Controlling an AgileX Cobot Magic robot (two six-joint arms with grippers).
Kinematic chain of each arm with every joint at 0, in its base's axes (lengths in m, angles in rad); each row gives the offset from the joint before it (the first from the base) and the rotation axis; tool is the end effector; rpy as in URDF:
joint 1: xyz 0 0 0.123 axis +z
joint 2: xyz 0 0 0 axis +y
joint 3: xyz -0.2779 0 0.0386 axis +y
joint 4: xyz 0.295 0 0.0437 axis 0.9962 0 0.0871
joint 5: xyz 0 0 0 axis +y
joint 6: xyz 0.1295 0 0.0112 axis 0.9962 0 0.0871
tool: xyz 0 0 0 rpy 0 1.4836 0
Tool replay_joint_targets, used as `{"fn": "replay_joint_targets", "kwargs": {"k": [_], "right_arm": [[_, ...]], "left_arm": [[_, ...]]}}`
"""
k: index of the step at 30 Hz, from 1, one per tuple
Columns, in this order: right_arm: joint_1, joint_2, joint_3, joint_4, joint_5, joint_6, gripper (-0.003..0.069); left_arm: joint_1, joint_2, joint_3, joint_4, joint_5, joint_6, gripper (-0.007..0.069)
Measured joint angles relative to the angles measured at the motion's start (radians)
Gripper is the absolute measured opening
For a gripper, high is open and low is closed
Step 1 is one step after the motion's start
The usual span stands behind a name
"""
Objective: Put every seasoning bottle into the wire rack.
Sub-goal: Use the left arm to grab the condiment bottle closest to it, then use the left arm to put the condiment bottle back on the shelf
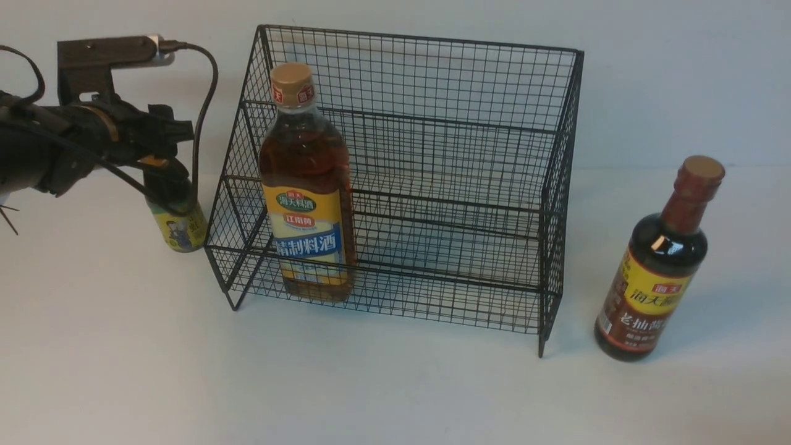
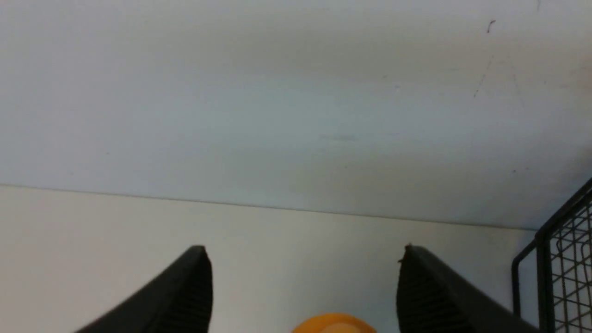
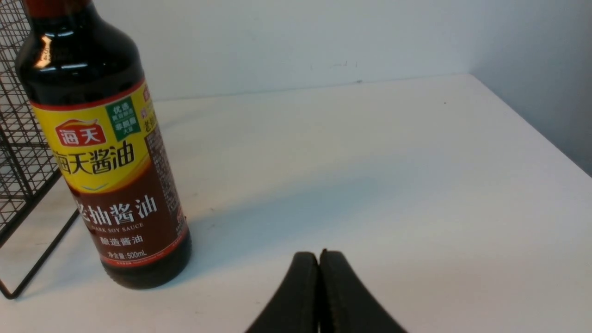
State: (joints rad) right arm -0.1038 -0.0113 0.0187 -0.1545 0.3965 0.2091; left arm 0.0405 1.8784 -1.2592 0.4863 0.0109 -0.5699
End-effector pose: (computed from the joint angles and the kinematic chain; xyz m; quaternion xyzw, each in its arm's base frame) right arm 0.1389 -0.0223 0.1600 0.0861 0.8037 -0.0350 0.5877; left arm 0.4974 0.0209 0.1734 -0.0552 0.8687 -0.0084 0.4921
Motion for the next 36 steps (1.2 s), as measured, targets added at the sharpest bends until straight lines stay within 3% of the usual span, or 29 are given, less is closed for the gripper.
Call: {"fn": "replay_joint_targets", "kwargs": {"k": [2,6,16,23,27,36], "right_arm": [[0.0,0.0,0.0,0.0,0.0,0.0,-0.0013],[0.0,0.0,0.0,0.0,0.0,0.0,-0.0013],[0.0,0.0,0.0,0.0,0.0,0.0,-0.0013],[0.0,0.0,0.0,0.0,0.0,0.0,-0.0013],[0.0,0.0,0.0,0.0,0.0,0.0,-0.0013],[0.0,0.0,0.0,0.0,0.0,0.0,-0.0013]], "left_arm": [[0.0,0.004,0.0,0.0,0.0,0.001,0.0448],[0.0,0.009,-0.001,0.004,0.001,0.002,0.0256],[0.0,-0.026,0.002,0.018,0.061,0.003,0.026],[-0.025,-0.237,0.002,0.051,0.152,0.003,0.026],[-0.095,-0.358,0.001,0.051,0.228,0.004,0.026],[-0.404,-0.636,0.001,0.037,0.436,0.137,0.026]]}}
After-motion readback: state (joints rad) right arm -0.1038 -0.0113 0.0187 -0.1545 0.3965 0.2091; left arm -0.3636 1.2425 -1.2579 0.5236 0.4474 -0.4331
